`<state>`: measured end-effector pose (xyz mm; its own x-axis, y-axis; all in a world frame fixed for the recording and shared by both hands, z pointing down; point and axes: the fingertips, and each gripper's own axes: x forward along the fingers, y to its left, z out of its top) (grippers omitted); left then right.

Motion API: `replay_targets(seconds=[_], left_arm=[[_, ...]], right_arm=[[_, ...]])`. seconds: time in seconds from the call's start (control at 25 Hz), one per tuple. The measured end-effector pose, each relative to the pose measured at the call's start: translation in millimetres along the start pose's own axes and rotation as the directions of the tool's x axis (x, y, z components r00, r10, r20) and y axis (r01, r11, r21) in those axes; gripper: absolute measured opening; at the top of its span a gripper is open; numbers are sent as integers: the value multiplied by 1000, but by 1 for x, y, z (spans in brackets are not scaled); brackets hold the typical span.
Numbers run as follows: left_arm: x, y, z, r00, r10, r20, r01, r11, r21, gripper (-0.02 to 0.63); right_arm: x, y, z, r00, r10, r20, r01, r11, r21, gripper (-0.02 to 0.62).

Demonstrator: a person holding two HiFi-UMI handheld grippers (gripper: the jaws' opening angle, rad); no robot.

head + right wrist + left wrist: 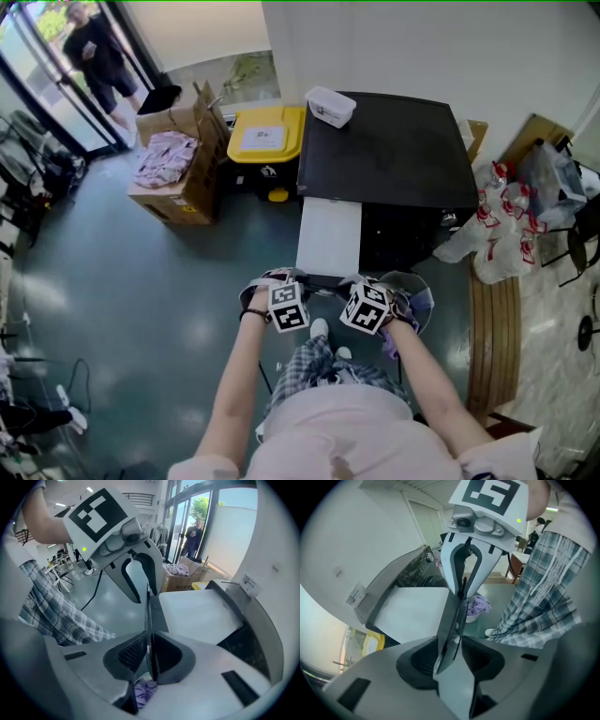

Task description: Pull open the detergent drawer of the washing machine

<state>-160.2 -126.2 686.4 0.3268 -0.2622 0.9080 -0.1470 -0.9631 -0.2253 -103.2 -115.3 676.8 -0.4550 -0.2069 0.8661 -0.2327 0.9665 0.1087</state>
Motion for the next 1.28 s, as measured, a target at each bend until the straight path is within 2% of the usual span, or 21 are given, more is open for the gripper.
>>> replay_targets(seconds=[0.08,0.2,0.28,0.4,0.52,0.6,0.72,0.8,0.92,1.04,1.2,1.28], left_arm=[[-3,-1,3,1000,-9,19,9,1000,-13,192],[-8,-1,10,998,-28,64,31,999,-34,245],[-9,-2,14,996,-40,79,43,998,-35,276],[-9,-2,18,994,-39,98,42,999,-32,293],[-13,3,22,990,-21,136,30,997,-64,295],[-21,12,27,984,9,176,10,995,-102,295],[-40,34,37,963,103,251,-51,978,-205,291],[-55,55,44,931,180,318,-77,947,-312,258],[-79,82,51,863,295,411,-78,881,-467,225],[-101,100,57,794,390,466,-79,827,-556,182],[-131,121,65,696,518,497,-113,763,-637,107],[-142,129,68,656,574,490,-137,729,-670,82]], right_arm=[[-4,1,5,999,14,34,-16,999,37,118],[-8,3,11,995,49,82,-55,995,77,264],[-9,4,10,993,62,96,-71,994,86,308],[-11,5,6,993,70,96,-79,992,94,322],[-17,1,3,990,54,129,-71,988,136,324],[-26,-7,4,984,21,180,-56,980,193,321],[-51,-27,11,956,-62,288,-26,956,293,295],[-70,-42,12,932,-128,340,-1,935,355,267],[-97,-63,9,890,-234,390,48,900,432,226],[-126,-84,1,834,-346,429,94,856,509,191],[-175,-113,-8,707,-529,469,155,763,627,117],[-197,-125,-16,643,-615,456,211,715,667,67]])
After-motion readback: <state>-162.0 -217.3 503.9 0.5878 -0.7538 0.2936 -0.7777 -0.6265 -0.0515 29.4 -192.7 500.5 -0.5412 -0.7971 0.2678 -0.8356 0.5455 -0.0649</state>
